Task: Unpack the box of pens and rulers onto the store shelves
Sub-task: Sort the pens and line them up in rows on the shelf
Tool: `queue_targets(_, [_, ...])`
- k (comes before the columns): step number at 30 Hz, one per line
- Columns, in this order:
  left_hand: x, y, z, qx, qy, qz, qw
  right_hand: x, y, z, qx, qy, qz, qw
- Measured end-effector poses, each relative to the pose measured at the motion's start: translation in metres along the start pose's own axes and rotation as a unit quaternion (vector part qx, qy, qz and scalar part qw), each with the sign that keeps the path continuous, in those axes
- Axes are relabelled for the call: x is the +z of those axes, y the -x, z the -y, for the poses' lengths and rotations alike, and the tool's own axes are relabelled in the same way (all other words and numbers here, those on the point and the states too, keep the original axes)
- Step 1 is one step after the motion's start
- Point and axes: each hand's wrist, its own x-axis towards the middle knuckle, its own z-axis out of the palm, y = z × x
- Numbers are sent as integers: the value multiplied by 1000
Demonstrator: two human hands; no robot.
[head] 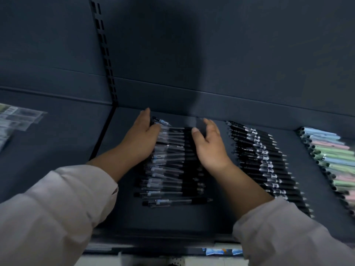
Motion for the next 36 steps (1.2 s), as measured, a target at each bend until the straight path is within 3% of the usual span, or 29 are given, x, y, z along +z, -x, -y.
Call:
queue_targets(3, [-3, -17, -5, 39, -115, 37, 992, 2, -11, 3, -13, 31, 31, 999])
queue_targets(7, [-6, -30, 0, 59, -300, 113, 945, 4, -14, 0, -77, 134, 89, 984])
queue_targets(11, [-1, -22, 2, 57, -362, 76, 927, 0, -10, -2, -94, 166, 64, 980])
queue_targets(19, [4, -17, -1, 11, -346, 44, 937, -2, -14, -1, -68, 155, 66, 983])
queue_targets(24, [6, -17, -5, 9, -242, 54, 969, 2, -15, -4, -53, 111, 47, 991])
queue_targets(27, [4, -8, -9, 5, -166, 43, 985, 0, -14, -4, -54, 111, 80, 989])
queue_targets(29, [8, 4, -9, 9, -199, 77, 977, 1, -8, -4, -74, 168, 113, 976])
queue_targets(32, [11, 9, -3, 47, -327, 110, 937, 6, 0, -4, -84, 237, 144, 957])
queue_targets(36, [7, 0, -3, 62, -297, 88, 949, 6, 1, -4, -61, 169, 117, 977])
